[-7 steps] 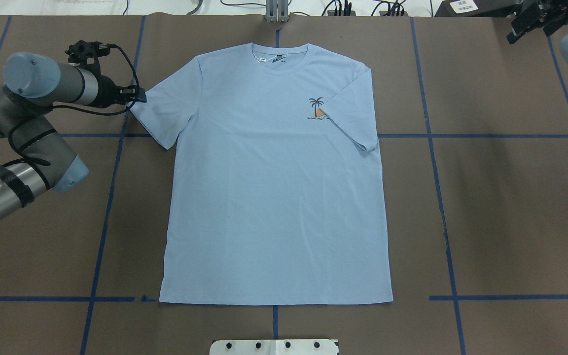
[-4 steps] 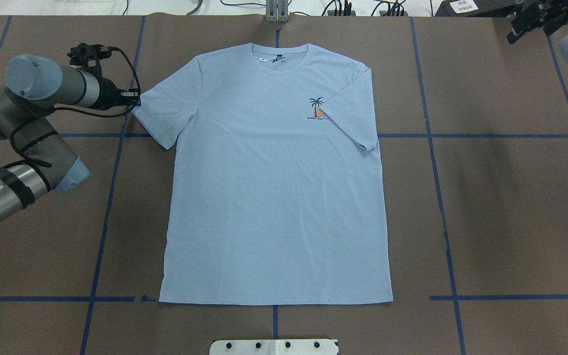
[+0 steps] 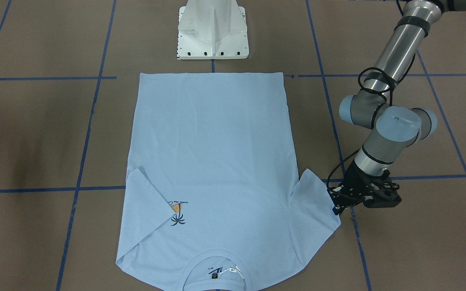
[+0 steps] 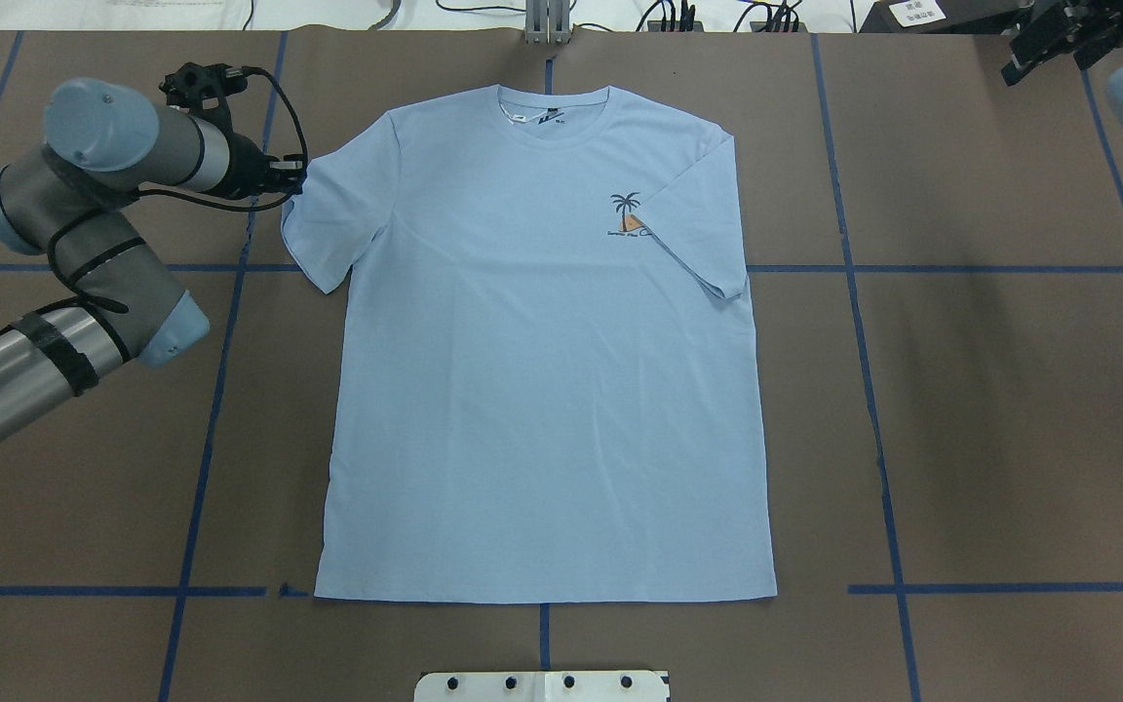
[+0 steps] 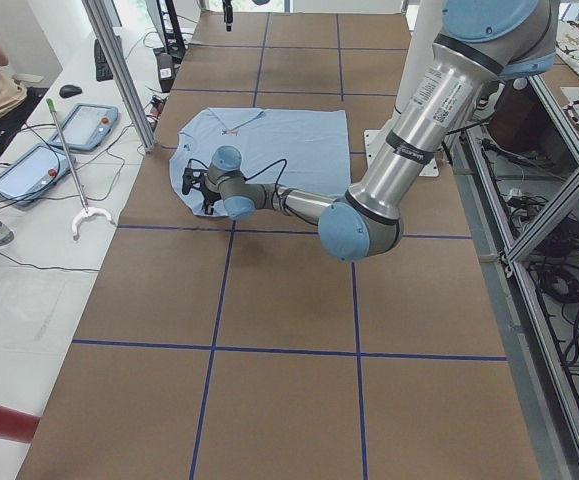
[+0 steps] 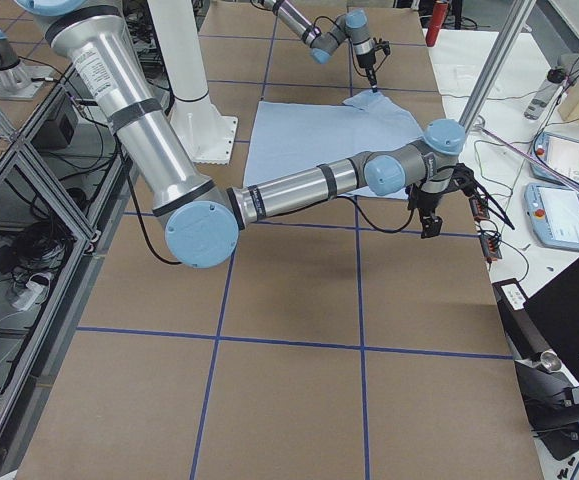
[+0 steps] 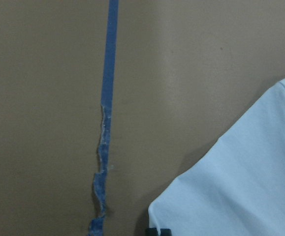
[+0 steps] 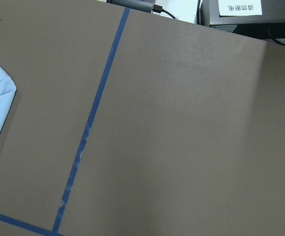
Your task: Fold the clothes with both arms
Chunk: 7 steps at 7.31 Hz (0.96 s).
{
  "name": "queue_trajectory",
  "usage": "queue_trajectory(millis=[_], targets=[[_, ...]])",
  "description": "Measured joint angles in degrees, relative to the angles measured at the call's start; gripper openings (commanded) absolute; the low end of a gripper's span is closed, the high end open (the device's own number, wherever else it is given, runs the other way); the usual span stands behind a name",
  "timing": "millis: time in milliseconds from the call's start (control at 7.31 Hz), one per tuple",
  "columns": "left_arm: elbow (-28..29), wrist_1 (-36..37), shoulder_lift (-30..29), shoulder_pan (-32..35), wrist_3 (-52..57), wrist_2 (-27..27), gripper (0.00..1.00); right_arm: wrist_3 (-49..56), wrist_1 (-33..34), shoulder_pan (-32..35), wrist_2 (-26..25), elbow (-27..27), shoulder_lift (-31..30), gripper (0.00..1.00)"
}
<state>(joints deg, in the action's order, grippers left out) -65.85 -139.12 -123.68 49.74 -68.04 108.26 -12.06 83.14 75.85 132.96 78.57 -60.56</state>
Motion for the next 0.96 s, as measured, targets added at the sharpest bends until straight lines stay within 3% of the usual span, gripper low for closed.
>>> queue_trajectory(millis=[410,821,957], targets=[[-0.87,7.21,-7.22,-5.11,-7.38,-0.68,0.0,-0.22,-0.06,-0.08,-0.07,-0.01,-0.01,1.0],[3.62,9.0,-12.41,-7.62,-8.78,-2.8,0.0,-0.43,-0.08,-0.12,-0.07,-0.05,-0.08,1.0],[5.04,9.01,-13.19,-7.75,-8.81,-2.91,0.67,-0.48,-0.09,-0.18,-0.07,-0.06,-0.08,1.0]])
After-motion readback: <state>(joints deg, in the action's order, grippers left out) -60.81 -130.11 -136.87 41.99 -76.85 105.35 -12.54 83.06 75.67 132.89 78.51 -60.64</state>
